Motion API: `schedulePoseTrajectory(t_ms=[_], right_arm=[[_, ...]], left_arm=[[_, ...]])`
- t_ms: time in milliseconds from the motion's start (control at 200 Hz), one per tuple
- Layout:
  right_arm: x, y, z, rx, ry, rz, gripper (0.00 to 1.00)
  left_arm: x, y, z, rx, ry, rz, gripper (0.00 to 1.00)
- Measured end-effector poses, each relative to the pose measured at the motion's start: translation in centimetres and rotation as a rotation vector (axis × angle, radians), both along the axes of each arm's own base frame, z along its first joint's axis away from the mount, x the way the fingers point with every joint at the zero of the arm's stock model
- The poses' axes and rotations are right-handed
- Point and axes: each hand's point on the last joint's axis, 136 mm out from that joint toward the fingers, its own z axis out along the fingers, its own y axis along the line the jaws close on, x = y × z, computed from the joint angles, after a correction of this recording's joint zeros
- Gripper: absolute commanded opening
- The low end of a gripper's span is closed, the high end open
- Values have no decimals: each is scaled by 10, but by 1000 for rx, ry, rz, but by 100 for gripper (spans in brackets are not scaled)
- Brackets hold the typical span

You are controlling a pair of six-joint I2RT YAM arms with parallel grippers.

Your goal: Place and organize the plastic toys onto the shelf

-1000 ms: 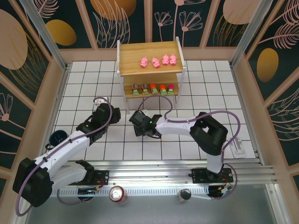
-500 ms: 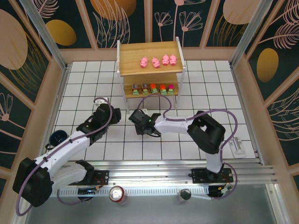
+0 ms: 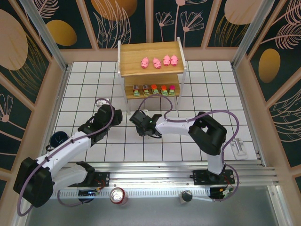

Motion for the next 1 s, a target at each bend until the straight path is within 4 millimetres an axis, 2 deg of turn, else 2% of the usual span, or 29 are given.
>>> schedulePoseTrajectory(t_ms=[190,475,766,1001], right_arm=[[-1,-4,4,-12,-4,-2,33],[-7,-5,25,-10,-33,7,32],[-6,7,71,34,-101,31,28],[-3,10,96,49,-135,31,27]], left_arm=[[0,-2,-1,-6,3,-8,76],[0,-3,-3,-14,11,-9,76],[-1,-5,-3,-22,14,-13,77],[-1,-6,-3,-30,17,-17,77]])
